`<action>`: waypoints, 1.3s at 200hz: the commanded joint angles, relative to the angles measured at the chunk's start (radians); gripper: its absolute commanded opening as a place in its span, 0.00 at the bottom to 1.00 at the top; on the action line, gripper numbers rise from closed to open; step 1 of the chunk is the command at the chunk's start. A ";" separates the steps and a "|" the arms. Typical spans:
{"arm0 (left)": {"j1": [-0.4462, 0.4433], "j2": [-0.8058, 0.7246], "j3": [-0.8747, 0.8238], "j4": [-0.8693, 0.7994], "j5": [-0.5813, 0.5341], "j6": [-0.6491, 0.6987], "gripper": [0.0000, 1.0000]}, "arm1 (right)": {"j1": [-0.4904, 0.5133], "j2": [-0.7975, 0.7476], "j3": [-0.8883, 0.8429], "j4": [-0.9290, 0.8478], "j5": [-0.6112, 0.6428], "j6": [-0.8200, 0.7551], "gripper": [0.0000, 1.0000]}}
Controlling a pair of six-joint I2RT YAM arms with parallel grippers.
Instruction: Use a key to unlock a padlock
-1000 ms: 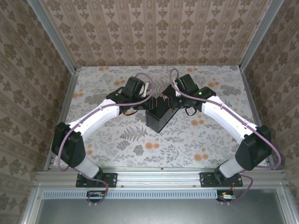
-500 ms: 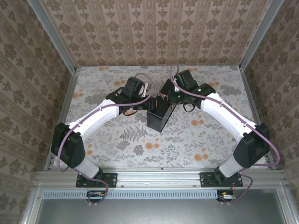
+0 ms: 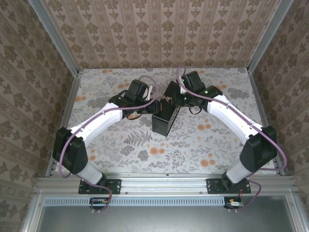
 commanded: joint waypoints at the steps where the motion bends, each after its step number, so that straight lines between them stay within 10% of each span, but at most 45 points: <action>1: -0.008 -0.025 -0.023 -0.031 0.035 -0.008 0.30 | 0.010 0.036 -0.003 -0.008 -0.051 0.000 0.22; 65: -0.013 -0.018 -0.024 -0.014 0.041 -0.017 0.30 | 0.020 0.038 0.001 -0.031 0.006 0.007 0.00; 156: -0.061 -0.028 -0.055 0.040 -0.039 -0.109 0.28 | 0.099 -0.048 -0.005 0.050 0.238 0.274 0.00; 260: -0.022 -0.003 -0.028 0.021 -0.079 -0.075 0.27 | 0.006 -0.041 0.061 -0.166 -0.209 0.027 0.00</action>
